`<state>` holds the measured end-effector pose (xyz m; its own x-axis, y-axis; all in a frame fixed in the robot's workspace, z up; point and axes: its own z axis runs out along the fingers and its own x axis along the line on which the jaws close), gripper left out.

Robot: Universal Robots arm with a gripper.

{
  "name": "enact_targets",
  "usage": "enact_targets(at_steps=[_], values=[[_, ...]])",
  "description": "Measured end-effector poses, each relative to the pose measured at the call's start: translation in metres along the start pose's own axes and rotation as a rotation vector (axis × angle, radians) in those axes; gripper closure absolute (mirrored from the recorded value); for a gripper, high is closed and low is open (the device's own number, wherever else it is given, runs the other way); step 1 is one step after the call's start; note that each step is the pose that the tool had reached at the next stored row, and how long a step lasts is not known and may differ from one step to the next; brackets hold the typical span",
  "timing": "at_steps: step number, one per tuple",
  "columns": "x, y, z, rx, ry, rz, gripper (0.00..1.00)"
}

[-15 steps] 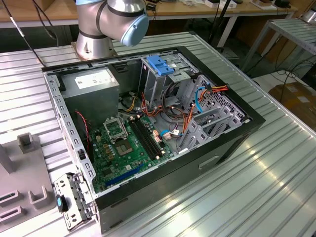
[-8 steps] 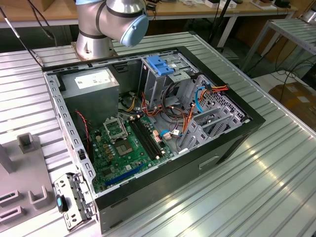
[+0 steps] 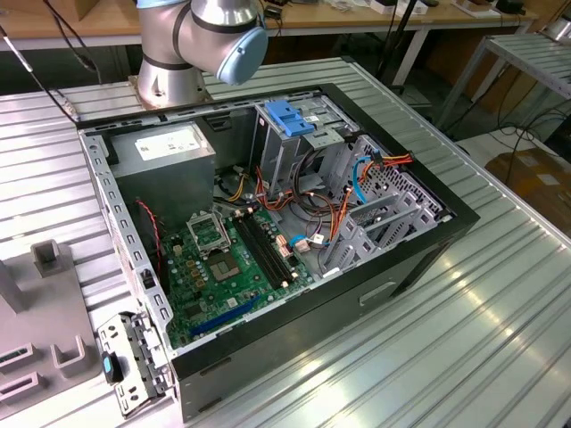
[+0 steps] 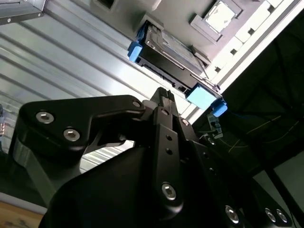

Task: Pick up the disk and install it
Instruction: 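Reach for the disk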

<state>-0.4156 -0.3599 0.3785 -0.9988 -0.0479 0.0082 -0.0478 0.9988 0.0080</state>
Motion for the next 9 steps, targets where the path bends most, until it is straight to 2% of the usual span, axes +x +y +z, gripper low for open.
enact_targets(at_steps=[5,7,9], values=[[0.0166,-0.0039,0.0034,0.0,0.0016,0.0,0.89],[0.0264,-0.0067,0.0059,-0.0001,0.0035,0.0,0.89],[0.0326,-0.0086,0.0074,-0.0002,0.0053,0.0,0.89]])
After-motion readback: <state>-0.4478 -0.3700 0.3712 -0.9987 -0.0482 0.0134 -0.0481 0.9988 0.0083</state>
